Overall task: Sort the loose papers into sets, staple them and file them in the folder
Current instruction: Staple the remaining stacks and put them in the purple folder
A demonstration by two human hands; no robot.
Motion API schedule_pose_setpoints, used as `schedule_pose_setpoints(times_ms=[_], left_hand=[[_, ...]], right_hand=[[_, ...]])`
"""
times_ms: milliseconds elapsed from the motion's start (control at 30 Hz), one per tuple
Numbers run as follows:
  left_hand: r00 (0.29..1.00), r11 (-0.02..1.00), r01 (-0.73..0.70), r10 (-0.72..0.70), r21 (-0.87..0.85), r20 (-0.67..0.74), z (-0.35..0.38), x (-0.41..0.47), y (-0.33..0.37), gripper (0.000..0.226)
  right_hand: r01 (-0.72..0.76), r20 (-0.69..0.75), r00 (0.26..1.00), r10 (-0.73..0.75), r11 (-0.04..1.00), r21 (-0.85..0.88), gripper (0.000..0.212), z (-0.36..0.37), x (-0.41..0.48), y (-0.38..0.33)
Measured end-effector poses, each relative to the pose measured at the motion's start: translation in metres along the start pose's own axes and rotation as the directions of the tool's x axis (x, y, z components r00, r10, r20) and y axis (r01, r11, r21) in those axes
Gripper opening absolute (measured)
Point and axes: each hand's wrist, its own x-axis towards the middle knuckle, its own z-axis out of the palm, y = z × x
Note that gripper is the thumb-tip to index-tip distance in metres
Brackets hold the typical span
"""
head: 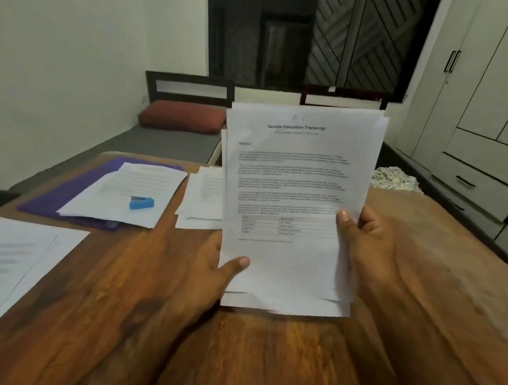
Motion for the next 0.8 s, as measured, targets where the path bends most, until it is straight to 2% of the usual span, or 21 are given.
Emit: schedule_pose_setpoints(times_ms=[67,133,300,367,500,633,800], left_hand=[[0.997,1.000,-0.026,0.025,-0.013,-0.072,-0.001,0.006,0.002,0.032],[0.994,1.000,-0.028,0.027,-0.012,-0.108,-0.004,0.009,0.010,0.035],[0.999,0.985,0.054,-0.054,0.167,0.001,-0.015,0.006,0.003,0.084],[0.998,0.968,0.065,-0.062,0.242,-0.019,-0.017,0.007,-0.005,0.091],[0.998,0.994,0.059,-0.058,0.093,-0.015,-0.018,0.003,-0.016,0.068],[0.999,0.997,0.050,-0.050,0.064,0.001,-0.024,0.002,-0.022,0.032],[0.995,0.996,0.093,-0.093,-0.017,-0.037,-0.033,0.007,-0.027,0.017]], right_hand=[[-0.019,-0.009,1.000,0.020,0.997,0.079,0.022,0.005,0.000,0.000],[-0.015,-0.034,0.999,0.018,0.996,0.083,0.023,0.006,0.002,-0.002],[-0.019,-0.124,0.992,0.034,0.992,0.122,0.025,0.004,0.012,0.005],[-0.026,-0.141,0.989,0.044,0.991,0.130,0.024,0.006,0.015,0.012],[-0.042,-0.168,0.984,0.060,0.993,0.111,0.021,0.009,0.025,0.029],[-0.064,-0.180,0.980,0.082,0.993,0.103,0.021,0.017,0.044,0.054],[-0.070,-0.168,0.982,0.085,0.993,0.094,0.024,0.027,0.052,0.088]])
